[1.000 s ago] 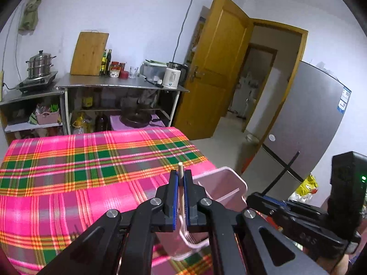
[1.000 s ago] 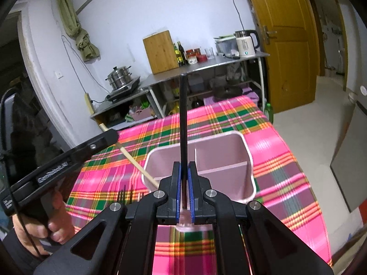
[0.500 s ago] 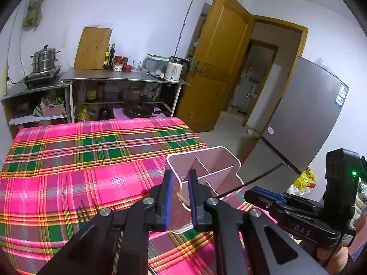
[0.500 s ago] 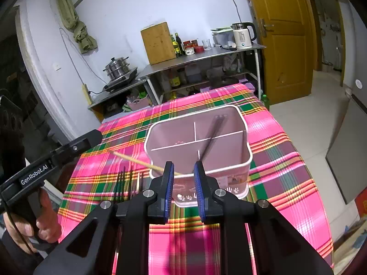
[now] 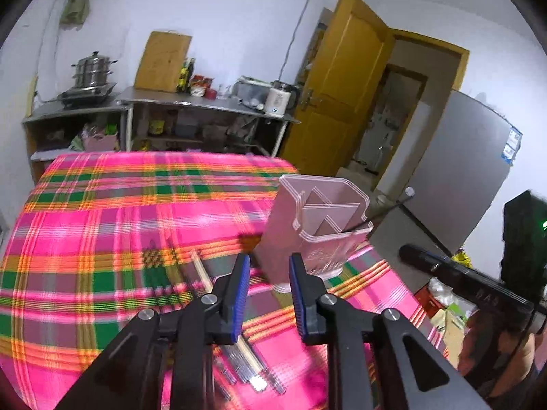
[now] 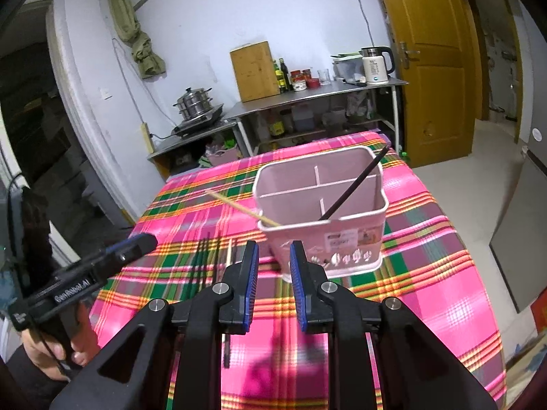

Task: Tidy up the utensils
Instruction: 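Move both open tools back to the remaining chopsticks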

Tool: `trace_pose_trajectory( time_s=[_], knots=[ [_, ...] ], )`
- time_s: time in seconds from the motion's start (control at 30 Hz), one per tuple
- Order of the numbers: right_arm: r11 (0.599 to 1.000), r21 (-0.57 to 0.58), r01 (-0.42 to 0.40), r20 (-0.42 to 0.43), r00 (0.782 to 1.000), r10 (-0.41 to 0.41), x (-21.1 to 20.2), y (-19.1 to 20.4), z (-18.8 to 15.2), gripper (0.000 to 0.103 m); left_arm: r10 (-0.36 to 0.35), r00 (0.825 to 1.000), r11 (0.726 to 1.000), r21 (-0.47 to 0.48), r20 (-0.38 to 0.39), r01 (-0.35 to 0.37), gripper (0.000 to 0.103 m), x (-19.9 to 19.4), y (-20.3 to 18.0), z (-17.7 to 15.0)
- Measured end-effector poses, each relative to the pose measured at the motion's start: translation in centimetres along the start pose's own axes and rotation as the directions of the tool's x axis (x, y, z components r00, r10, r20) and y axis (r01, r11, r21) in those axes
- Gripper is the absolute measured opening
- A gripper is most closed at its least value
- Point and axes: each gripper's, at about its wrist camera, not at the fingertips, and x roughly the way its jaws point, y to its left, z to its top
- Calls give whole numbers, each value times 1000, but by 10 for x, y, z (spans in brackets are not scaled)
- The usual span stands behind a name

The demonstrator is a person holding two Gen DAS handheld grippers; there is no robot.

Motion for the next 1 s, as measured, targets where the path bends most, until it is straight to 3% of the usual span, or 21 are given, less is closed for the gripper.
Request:
trace_pose_trajectory(
  time_s=[0.47, 1.0],
  knots=[
    [996, -43, -82, -123, 989, 76, 29, 30, -46, 19, 118, 987, 988, -87, -108, -128, 23, 2, 51, -54],
    [989, -83, -121, -222, 970, 100, 74, 47, -64, 19, 216, 951, 956, -151, -220, -252, 23, 90, 108, -51]
  ],
)
